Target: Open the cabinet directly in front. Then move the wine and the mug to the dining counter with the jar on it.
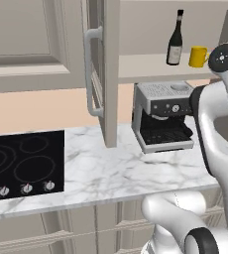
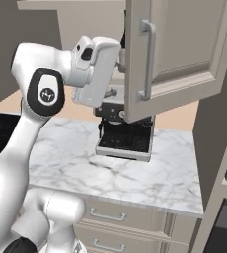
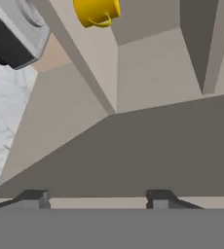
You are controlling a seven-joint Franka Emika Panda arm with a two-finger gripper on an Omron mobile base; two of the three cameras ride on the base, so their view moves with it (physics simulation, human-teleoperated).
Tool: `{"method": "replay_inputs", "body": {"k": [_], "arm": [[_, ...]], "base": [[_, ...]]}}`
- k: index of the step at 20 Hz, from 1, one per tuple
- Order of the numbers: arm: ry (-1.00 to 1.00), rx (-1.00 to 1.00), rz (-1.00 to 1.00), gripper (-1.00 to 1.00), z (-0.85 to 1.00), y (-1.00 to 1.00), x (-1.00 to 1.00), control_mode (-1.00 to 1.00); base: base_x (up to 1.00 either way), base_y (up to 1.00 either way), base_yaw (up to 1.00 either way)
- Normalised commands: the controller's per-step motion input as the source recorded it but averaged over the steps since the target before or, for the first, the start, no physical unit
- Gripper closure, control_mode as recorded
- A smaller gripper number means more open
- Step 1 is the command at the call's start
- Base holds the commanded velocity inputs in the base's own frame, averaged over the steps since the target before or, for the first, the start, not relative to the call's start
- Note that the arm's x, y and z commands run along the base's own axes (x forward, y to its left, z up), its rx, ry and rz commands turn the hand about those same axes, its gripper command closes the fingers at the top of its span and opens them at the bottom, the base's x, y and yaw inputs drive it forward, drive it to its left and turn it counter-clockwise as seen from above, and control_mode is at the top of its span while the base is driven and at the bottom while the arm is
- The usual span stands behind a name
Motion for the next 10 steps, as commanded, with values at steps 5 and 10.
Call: {"method": "replay_inputs", "body": {"k": [5, 10], "arm": [[0.01, -0.01, -0.07, -1.00, -0.02, -0.79, -0.14, -1.00], [0.03, -0.01, -0.07, -1.00, -0.08, -0.95, -0.16, -1.00]], "base": [[0.00, 0.00, 0.00], [0.00, 0.00, 0.00]]}}
